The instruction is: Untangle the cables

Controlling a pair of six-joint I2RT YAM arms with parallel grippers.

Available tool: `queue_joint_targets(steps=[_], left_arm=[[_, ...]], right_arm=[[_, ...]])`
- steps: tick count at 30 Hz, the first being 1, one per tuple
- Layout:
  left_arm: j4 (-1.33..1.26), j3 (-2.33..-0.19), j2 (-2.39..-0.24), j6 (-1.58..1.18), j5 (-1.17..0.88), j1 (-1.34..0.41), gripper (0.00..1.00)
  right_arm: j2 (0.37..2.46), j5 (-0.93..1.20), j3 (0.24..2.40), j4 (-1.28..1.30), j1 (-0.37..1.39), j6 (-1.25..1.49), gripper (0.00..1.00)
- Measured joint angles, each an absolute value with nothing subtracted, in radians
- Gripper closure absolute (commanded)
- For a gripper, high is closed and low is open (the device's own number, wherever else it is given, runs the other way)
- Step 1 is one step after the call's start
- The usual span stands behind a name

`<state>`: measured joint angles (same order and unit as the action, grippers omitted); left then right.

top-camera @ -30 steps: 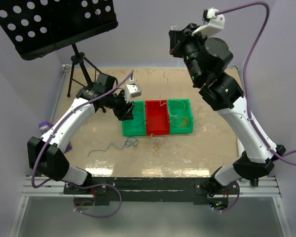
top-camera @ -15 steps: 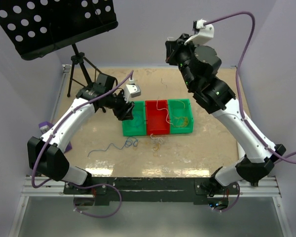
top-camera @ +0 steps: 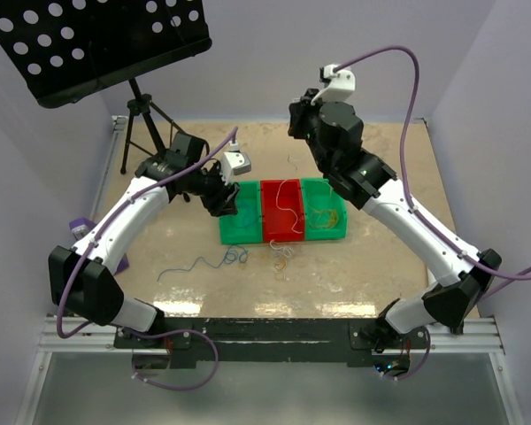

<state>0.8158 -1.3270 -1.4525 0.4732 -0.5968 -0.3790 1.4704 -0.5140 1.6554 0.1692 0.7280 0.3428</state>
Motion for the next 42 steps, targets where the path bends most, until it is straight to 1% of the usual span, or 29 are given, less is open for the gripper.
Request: queue_joint_targets(steps=[5,16,24,29,34,42], left_arm=[[0.816,-1.327,-1.452,0.473,-0.597,-0.379,0.44],[0.808,-1.327,-1.452,0.473,-0.595,-0.374,0.44],[0.808,-1.327,-1.452,0.472,-0.595,-0.374,0.44],[0.807,-1.327,-1.452,0.472,-0.595,-0.374,0.44],[0.805,-1.327,-1.452,0.472,-0.595,-0.374,0.44],[0.799,-1.321,-1.452,0.472,-0.595,-0.374,0.44]], right_arm=[[1.470,-0.534,1.556,0.125,0.727,0.340,1.00],[1.426,-0.527,1.257,0.083,0.727,0.393,1.00],[1.375,-0.437,1.087,0.046,0.727,0.488,1.00],[1.395,-0.360,1.049,0.005,0.727,0.535,1.00],[1.494,-0.303,1.042,-0.032,0.727,0.576,1.00],[1.615,-0.293,1.032,-0.035,0.727,0.596,1.00]])
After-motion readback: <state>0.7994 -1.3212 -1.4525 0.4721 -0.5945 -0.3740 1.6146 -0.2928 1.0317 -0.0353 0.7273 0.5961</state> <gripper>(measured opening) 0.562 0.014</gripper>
